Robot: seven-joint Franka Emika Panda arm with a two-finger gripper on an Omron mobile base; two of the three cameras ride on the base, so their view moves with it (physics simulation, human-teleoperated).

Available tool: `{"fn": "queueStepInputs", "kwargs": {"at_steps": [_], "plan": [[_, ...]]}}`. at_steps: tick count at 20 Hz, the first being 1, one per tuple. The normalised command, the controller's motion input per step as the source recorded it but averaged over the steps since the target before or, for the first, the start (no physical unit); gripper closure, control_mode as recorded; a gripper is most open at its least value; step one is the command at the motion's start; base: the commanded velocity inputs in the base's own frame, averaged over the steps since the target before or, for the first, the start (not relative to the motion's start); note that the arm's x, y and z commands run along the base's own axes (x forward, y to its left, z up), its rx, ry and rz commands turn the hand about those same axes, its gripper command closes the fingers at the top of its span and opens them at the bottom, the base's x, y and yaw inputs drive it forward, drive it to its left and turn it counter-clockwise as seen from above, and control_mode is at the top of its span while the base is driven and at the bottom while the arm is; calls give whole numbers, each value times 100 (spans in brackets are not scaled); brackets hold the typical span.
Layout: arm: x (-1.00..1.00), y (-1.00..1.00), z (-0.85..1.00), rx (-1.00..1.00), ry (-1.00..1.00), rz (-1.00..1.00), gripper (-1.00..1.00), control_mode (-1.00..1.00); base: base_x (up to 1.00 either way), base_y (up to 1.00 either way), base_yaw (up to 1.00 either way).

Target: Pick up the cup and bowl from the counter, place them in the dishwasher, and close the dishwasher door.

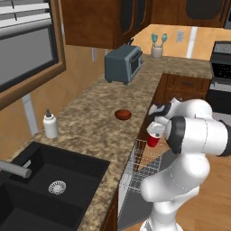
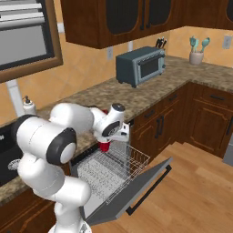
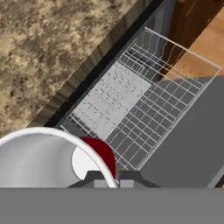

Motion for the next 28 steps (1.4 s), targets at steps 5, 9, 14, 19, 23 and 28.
{"fn": "queueStepInputs", "kwargs": {"at_steps": [5, 9, 14, 19, 23, 28], "plan": [[13, -72, -42, 9, -14, 44, 100, -100, 0, 0, 0], [31, -59, -54, 10, -10, 40, 100, -100, 0, 0, 0], [46, -13, -45, 3, -15, 20, 100, -100, 0, 0, 0], [32, 2, -40, 2, -11, 1, 100, -100, 0, 0, 0], [24, 25, -45, 1, 10, 0, 100, -100, 0, 0, 0], [34, 16, -40, 0, 10, 1, 100, -100, 0, 0, 0]]}}
